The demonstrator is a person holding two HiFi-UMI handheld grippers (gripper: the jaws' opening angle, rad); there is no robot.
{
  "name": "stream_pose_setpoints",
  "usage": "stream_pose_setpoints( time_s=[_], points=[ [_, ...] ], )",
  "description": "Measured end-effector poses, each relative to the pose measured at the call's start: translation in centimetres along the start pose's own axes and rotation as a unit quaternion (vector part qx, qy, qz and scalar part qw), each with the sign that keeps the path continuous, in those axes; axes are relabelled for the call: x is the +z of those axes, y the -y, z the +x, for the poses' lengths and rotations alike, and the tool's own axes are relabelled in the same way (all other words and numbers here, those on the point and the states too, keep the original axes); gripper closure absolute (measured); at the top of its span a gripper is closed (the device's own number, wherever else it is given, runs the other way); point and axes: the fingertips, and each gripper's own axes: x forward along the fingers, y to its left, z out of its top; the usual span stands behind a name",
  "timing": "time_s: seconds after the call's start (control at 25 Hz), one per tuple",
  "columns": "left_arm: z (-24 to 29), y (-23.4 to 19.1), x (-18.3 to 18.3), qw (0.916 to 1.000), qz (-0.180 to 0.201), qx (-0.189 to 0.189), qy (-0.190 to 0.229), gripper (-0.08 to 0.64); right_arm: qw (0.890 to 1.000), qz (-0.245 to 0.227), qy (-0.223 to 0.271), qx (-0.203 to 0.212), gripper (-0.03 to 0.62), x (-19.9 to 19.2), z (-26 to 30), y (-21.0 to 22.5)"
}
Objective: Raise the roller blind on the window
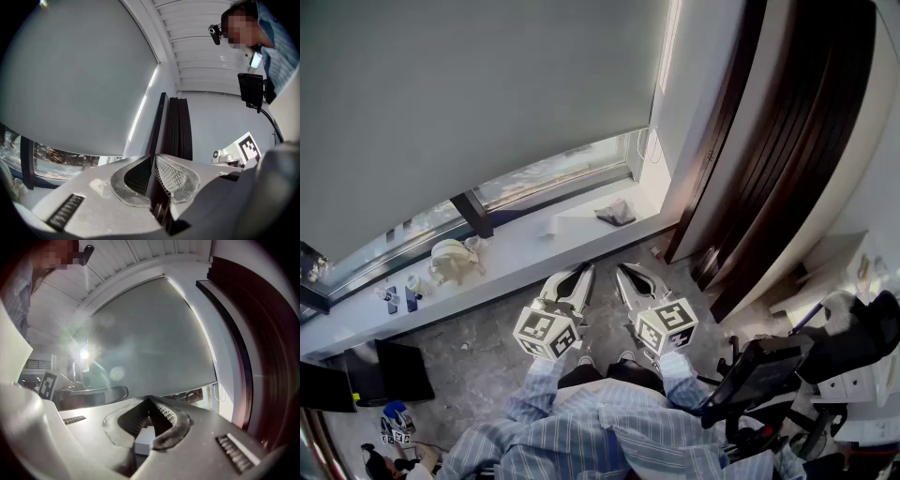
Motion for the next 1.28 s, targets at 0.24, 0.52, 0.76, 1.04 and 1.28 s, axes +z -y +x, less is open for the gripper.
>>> stream_pose_setpoints(
  time_s=[0.24,0.52,0.76,1.04,1.28],
  points=[
    [0.8,-0.4,-0.2,1.0,-0.003,-0.004,-0.003,0.534,1.0,0.002,-0.001,-0.004,0.586,0.0,0.6,0.8],
    [3.2,-0.2,-0.7,0.9999,-0.01,-0.002,-0.005,0.534,1.0,0.01,0.001,-0.006,0.586,0.2,0.4,3.3],
    [5.6,-0.1,-0.7,0.9999,-0.008,-0.005,-0.006,0.534,1.0,0.017,0.012,-0.004,0.586,0.9,0.5,5.7],
    [10.3,0.8,-1.8,0.9999,-0.01,-0.01,-0.007,0.534,1.0,0.005,0.003,-0.011,0.586,1.0,0.2,10.4],
    [13.2,2.5,-3.9,0.9993,-0.015,-0.02,-0.028,0.534,1.0,0.011,-0.012,-0.01,0.586,0.3,-0.4,13.7]
  ],
)
